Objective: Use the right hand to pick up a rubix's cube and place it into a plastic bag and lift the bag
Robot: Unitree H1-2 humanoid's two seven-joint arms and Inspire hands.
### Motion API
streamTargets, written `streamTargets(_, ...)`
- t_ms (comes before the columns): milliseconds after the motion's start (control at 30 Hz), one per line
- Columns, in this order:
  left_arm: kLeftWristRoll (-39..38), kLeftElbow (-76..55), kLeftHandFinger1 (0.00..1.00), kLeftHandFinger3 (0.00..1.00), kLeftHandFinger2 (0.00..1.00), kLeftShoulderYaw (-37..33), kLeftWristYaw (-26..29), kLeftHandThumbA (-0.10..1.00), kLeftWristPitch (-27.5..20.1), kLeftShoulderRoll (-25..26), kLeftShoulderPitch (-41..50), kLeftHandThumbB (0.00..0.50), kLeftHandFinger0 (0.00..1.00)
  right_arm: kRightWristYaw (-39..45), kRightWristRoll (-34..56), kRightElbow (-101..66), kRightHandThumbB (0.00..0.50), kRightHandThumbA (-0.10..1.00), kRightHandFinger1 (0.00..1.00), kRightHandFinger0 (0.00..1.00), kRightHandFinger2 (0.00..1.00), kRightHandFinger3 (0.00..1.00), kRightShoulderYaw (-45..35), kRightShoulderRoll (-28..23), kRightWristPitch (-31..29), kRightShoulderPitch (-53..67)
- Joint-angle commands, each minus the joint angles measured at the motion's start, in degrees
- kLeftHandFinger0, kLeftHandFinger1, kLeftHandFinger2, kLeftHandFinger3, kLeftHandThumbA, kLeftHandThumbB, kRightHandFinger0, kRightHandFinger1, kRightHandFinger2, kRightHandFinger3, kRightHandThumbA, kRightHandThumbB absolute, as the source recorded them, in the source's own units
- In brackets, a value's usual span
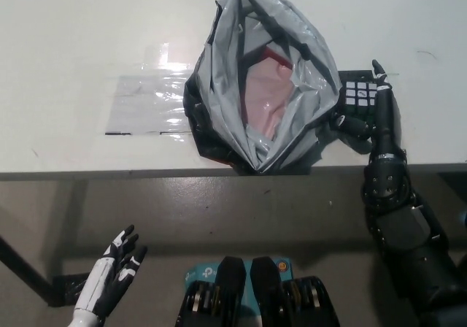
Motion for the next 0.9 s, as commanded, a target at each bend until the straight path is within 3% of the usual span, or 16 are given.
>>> streamTargets(0,0.3,-1.9,1.0,1.0,1.0,0.1,-0.2,0.84,-1.1,0.1,-0.6,0.164,1.0,-1.5,1.1,1.1,0.477,0.84,1.0,1.0,1.0,1.0,-0.4,-0.2,-2.5,-4.9)
streamTargets(100,0.2,-1.9,1.0,1.0,1.0,0.1,-0.3,0.85,-1.4,0.2,-0.6,0.159,1.0,-2.0,1.0,1.4,0.461,0.82,1.0,1.0,1.0,1.0,-0.3,0.0,-2.4,-5.1)
streamTargets(200,0.4,-2.0,1.0,1.0,1.0,0.1,-0.3,0.85,-1.2,0.3,-0.7,0.156,1.0,-3.3,1.2,2.7,0.496,0.83,1.0,1.0,1.0,1.0,-0.6,0.3,-3.0,-5.6)
streamTargets(267,0.7,-2.0,1.0,1.0,1.0,0.0,-0.2,0.85,-1.3,0.4,-0.8,0.154,1.0,-6.1,2.6,4.3,0.473,0.68,1.0,1.0,1.0,1.0,-2.0,0.8,-6.5,-6.2)
streamTargets(300,0.6,-1.9,1.0,1.0,1.0,0.0,-0.3,0.85,-1.2,0.4,-0.8,0.154,1.0,-6.8,2.9,4.6,0.473,0.68,1.0,1.0,1.0,1.0,-2.4,1.0,-7.7,-6.2)
streamTargets(333,0.5,-2.0,1.0,1.0,1.0,0.1,-0.3,0.85,-1.0,0.3,-0.8,0.158,1.0,-10.1,3.5,5.1,0.441,0.56,1.0,0.98,1.0,1.0,-3.6,1.6,-11.2,-6.3)
streamTargets(367,0.3,-2.0,1.0,1.0,1.0,0.2,-0.3,0.84,-0.9,0.3,-0.9,0.154,1.0,-12.6,2.8,5.4,0.409,0.57,0.92,0.78,1.0,1.0,-3.7,1.8,-11.3,-6.6)
streamTargets(400,0.2,-2.1,1.0,1.0,1.0,0.3,-0.3,0.84,-0.8,0.2,-1.0,0.152,1.0,-16.1,2.0,6.3,0.399,0.54,0.49,0.41,0.71,0.99,-4.1,1.9,-10.9,-7.3)
streamTargets(433,0.1,-2.2,1.0,1.0,1.0,0.3,-0.3,0.84,-0.9,0.2,-1.0,0.145,1.0,-18.9,1.4,7.2,0.361,0.49,0.25,0.19,0.43,0.7,-4.5,2.0,-10.4,-7.8)
streamTargets(467,0.1,-2.2,1.0,1.0,1.0,0.3,-0.3,0.83,-1.0,0.3,-1.0,0.149,1.0,-19.5,1.3,7.5,0.332,0.43,0.21,0.09,0.45,0.63,-4.6,2.0,-10.3,-8.0)
streamTargets(500,0.4,-2.1,1.0,1.0,1.0,0.2,-0.2,0.85,-1.1,0.4,-1.0,0.148,1.0,-19.5,1.7,7.8,0.294,0.27,0.25,0.04,0.57,0.62,-5.0,1.9,-10.9,-8.1)
streamTargets(533,0.7,-2.1,1.0,1.0,1.0,0.1,-0.1,0.85,-1.1,0.4,-1.0,0.143,1.0,-19.4,2.2,7.8,0.274,0.18,0.26,0.02,0.59,0.6,-5.3,1.9,-10.9,-8.0)
streamTargets(567,0.8,-2.1,1.0,1.0,1.0,0.1,-0.1,0.85,-1.1,0.4,-0.9,0.143,1.0,-19.3,2.5,7.8,0.274,0.18,0.26,0.02,0.59,0.6,-5.5,1.9,-10.8,-8.0)
streamTargets(600,0.5,-1.9,1.0,1.0,1.0,0.2,-0.2,0.85,-1.3,0.3,-0.9,0.149,1.0,-18.8,2.9,7.7,0.249,0.02,0.22,0.0,0.55,0.56,-5.9,1.8,-10.4,-7.8)
streamTargets(633,0.1,-1.7,1.0,1.0,1.0,0.3,-0.3,0.84,-1.4,0.3,-0.8,0.155,1.0,-18.5,3.2,7.9,0.237,-0.06,0.19,0.0,0.53,0.54,-6.1,1.8,-10.4,-7.7)
streamTargets(867,0.0,-1.9,1.0,1.0,1.0,0.3,-0.1,0.85,-1.0,0.0,-0.7,0.154,1.0,-17.9,3.7,9.4,0.181,-0.1,0.19,0.0,0.59,0.61,-6.2,1.6,-10.2,-7.9)
